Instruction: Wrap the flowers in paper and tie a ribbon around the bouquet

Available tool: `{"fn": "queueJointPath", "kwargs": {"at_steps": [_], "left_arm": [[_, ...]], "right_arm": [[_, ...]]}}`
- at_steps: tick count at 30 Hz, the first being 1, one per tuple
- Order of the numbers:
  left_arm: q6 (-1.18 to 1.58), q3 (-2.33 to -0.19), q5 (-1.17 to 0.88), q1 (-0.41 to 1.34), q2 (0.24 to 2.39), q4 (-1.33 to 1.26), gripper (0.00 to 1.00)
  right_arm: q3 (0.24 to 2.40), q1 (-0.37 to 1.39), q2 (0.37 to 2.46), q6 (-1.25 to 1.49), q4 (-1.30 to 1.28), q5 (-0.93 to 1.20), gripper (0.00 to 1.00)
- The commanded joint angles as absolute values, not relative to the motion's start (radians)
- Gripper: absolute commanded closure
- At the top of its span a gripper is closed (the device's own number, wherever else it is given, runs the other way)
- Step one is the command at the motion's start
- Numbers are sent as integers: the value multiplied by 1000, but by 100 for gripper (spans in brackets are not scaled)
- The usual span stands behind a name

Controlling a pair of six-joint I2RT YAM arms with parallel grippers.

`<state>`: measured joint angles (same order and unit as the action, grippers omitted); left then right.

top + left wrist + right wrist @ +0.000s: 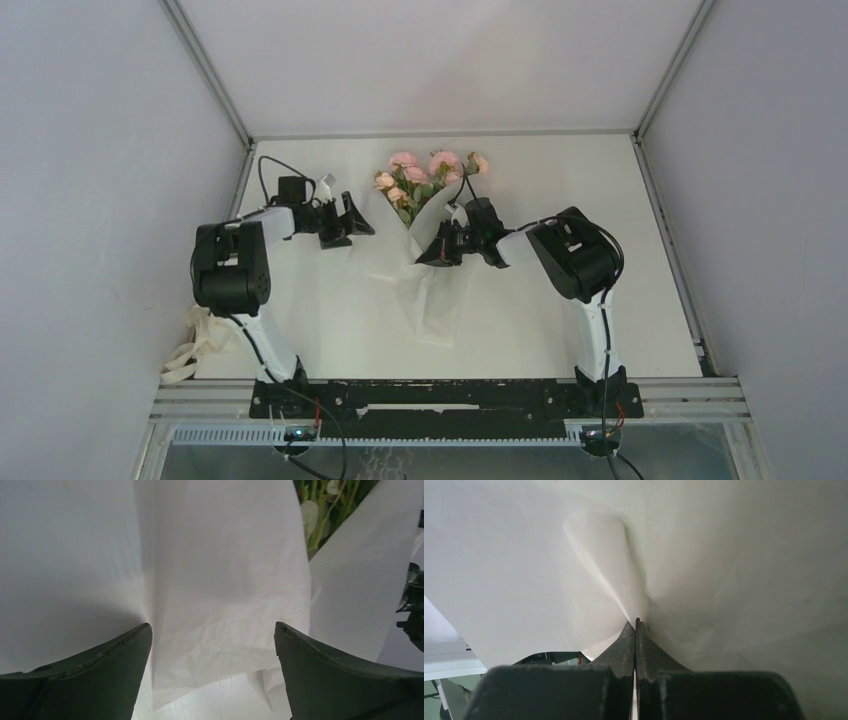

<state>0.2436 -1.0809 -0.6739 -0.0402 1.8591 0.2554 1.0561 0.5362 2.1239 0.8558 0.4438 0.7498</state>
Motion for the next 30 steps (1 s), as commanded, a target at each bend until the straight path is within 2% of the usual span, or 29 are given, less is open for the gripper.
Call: {"fn": "queueJointPath", "kwargs": {"at_steps": [1, 5, 8, 11, 14, 15, 18, 21, 26, 30], "left_arm": [[280, -1051, -701, 46, 1959, 288, 0], [284, -1060, -804, 80, 1967, 290, 2], [274, -1053, -864, 79, 1922, 291, 12], [246, -1041, -902, 78, 1855, 298, 34], [229, -1041, -943, 80, 1801, 308, 60], [220, -1042, -945, 81, 1784, 310, 69], [196, -1053, -924, 89, 1745, 324, 97], [179, -1089, -924, 108, 1731, 354, 100], [145, -1157, -913, 148, 1705, 402, 100], [123, -1216, -880, 183, 1682, 416, 100]], "right_arm": [[1078, 529, 2091, 822, 415, 733, 100], [1077, 529, 2091, 818, 404, 729, 100], [1079, 529, 2094, 820, 404, 729, 100], [1077, 529, 2095, 825, 416, 734, 100], [1078, 528, 2091, 825, 427, 743, 100], [1077, 529, 2087, 823, 429, 745, 96], [1078, 530, 2063, 801, 406, 737, 71], [1077, 532, 2010, 764, 358, 710, 55], [1075, 525, 1939, 736, 316, 686, 44], [1043, 506, 1952, 831, 444, 755, 32]]}}
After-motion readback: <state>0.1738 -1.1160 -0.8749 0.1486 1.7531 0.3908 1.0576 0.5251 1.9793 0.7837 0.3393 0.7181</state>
